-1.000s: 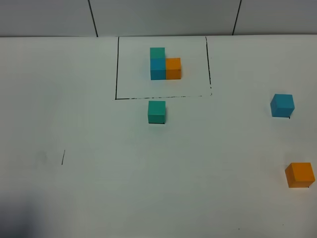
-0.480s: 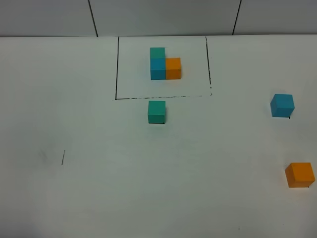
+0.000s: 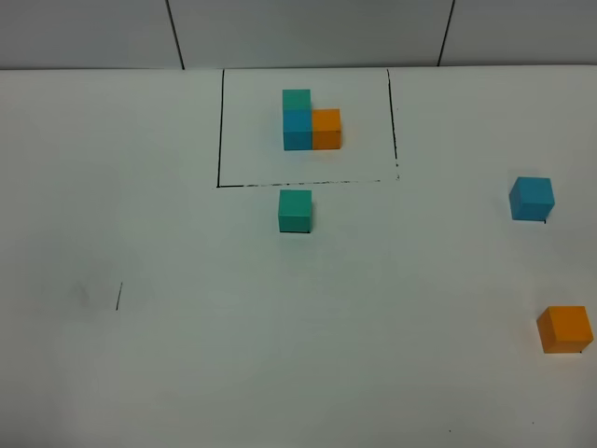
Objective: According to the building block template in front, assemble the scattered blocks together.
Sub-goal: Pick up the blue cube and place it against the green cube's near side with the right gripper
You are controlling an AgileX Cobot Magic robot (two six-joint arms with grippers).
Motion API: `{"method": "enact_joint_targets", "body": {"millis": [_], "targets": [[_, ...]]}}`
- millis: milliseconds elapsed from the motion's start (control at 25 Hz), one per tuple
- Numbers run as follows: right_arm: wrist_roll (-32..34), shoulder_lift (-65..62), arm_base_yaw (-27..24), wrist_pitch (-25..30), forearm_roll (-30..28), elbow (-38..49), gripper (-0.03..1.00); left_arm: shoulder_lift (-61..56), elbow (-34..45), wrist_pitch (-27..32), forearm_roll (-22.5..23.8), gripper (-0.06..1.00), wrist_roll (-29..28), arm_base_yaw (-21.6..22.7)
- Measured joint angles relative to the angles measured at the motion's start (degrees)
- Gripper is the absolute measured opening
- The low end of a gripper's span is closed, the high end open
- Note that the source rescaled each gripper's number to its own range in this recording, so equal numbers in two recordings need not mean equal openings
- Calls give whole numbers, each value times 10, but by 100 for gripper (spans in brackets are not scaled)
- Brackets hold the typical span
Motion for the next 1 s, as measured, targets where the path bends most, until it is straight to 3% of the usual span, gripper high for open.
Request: {"method": "enact_joint_targets", "body": {"millis": [640, 1000], "targets": [[1, 0, 0, 0, 0, 0, 77, 1, 1, -1, 0, 42, 0, 0], [1, 0, 0, 0, 0, 0, 77, 1, 1, -1, 0, 37, 0, 0]]}}
